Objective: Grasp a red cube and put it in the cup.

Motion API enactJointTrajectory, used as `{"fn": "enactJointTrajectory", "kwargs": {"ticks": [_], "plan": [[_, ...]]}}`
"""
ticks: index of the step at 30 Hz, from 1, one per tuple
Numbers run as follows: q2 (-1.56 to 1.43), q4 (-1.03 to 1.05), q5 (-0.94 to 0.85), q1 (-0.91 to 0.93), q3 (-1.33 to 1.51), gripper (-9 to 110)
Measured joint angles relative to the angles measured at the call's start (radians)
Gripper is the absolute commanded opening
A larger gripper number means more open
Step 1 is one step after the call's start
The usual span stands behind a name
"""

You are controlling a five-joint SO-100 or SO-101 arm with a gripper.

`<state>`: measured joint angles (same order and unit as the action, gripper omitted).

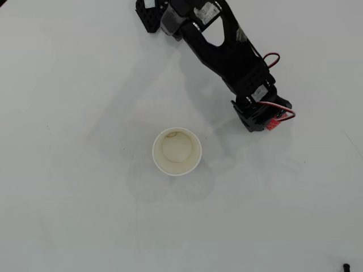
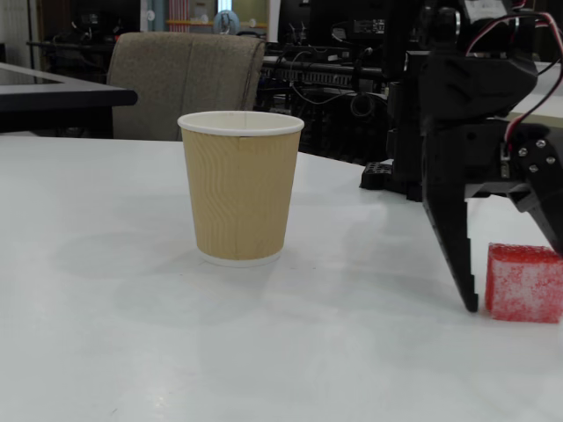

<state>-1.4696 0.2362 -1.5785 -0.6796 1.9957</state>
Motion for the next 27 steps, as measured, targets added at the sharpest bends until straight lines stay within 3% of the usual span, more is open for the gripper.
{"fn": "enactJointTrajectory", "kwargs": {"ticks": [6,14,27], "plan": [[0.000,0.025,0.003,-0.002,0.000,8],[-0.040,0.080,0.034,0.023,0.005,6],[-0.433,0.170,0.037,0.058,0.299,6]]}}
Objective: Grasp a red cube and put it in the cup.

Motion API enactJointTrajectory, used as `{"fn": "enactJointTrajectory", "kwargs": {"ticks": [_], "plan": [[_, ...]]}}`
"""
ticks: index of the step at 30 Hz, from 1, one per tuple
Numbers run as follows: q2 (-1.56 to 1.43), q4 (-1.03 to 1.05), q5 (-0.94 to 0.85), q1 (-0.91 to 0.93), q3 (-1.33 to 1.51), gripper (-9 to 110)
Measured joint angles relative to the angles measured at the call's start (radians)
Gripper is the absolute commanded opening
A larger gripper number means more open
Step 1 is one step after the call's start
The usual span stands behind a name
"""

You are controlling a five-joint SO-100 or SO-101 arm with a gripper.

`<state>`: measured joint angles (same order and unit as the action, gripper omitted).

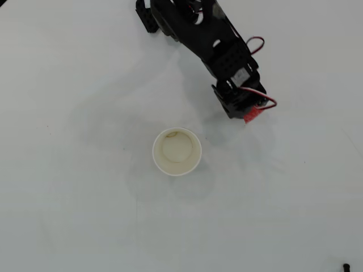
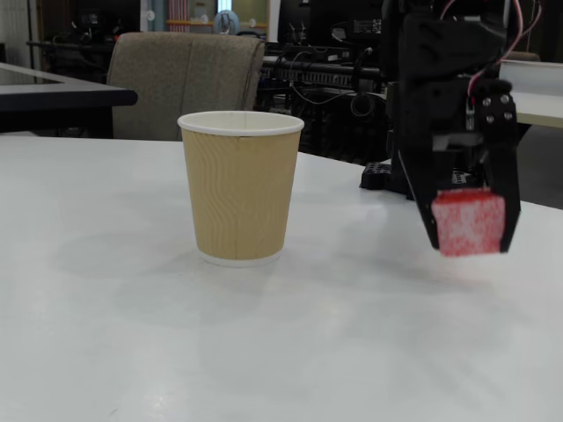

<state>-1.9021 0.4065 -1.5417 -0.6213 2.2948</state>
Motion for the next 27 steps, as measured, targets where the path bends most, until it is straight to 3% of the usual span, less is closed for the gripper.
{"fn": "enactJointTrajectory", "kwargs": {"ticks": [11,27], "plan": [[-0.242,0.025,0.000,0.002,0.107,6],[-0.262,0.017,0.000,0.058,0.072,6]]}}
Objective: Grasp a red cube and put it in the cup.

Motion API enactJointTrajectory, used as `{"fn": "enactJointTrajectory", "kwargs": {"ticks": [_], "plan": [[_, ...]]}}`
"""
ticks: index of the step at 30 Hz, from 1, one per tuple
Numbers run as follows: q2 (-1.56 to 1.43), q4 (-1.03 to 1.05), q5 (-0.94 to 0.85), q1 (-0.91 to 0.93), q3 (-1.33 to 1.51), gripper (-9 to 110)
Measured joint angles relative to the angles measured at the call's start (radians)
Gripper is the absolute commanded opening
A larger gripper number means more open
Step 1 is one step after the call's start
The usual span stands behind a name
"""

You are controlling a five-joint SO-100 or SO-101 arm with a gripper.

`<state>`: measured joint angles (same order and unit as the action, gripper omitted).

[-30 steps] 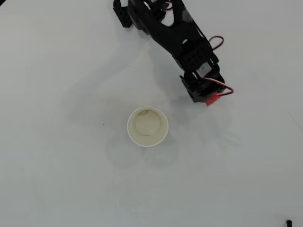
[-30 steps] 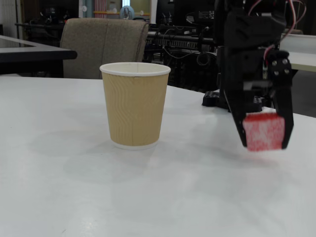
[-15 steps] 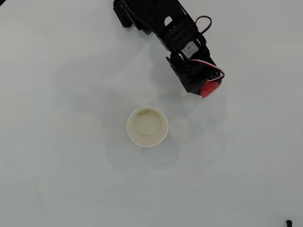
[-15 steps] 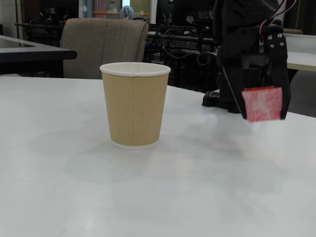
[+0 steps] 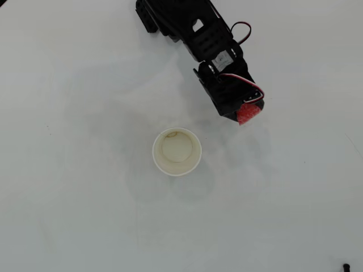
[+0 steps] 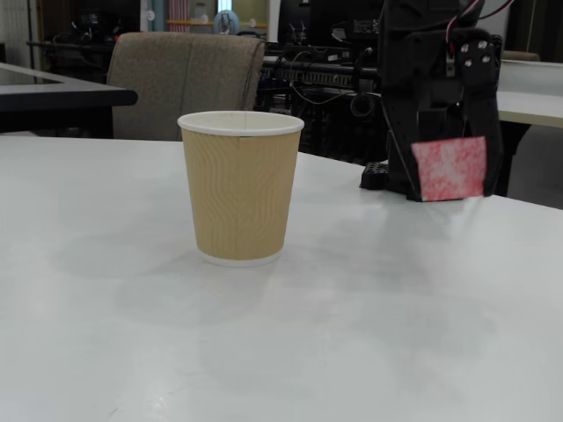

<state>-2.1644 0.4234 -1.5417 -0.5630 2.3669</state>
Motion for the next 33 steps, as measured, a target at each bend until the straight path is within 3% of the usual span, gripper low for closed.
{"fn": "enactJointTrajectory", "kwargs": {"ticks": [18,33], "plan": [[0.000,-0.201,0.000,0.005,-0.084,6],[-0.069,-0.272,0.000,0.120,-0.084,6]]}}
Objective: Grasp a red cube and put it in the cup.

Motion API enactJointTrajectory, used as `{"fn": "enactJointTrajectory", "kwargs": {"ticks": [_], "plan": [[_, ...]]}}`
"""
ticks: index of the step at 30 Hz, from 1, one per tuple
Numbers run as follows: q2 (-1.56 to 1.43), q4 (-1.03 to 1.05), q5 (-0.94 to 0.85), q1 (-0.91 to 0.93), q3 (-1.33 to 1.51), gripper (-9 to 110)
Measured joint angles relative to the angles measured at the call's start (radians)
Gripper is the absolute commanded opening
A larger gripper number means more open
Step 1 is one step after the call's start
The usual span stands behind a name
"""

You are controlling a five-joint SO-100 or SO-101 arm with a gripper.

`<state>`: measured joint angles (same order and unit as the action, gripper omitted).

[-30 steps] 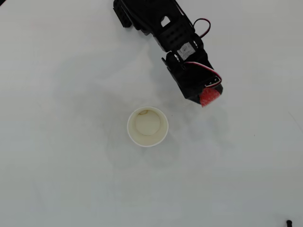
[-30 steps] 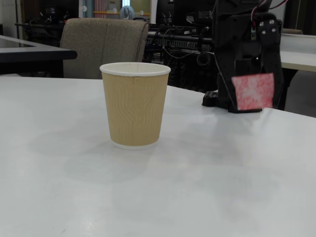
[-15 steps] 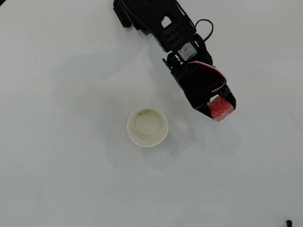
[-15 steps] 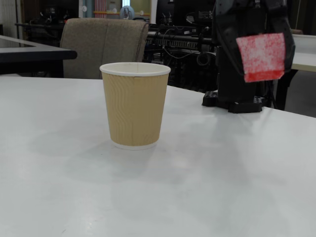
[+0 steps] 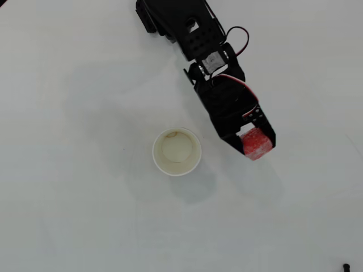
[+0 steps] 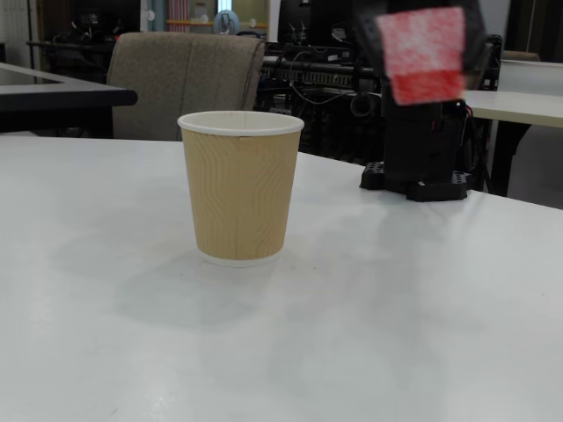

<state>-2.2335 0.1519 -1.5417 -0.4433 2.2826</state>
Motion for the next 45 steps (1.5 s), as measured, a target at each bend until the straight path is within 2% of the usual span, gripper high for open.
{"fn": "enactJointTrajectory", "kwargs": {"ticks": [20,28,45], "plan": [[-0.038,0.002,0.000,0.195,0.000,4],[-0.117,0.081,0.000,0.249,0.000,4],[0.005,0.143,0.000,0.273,-0.158,4]]}}
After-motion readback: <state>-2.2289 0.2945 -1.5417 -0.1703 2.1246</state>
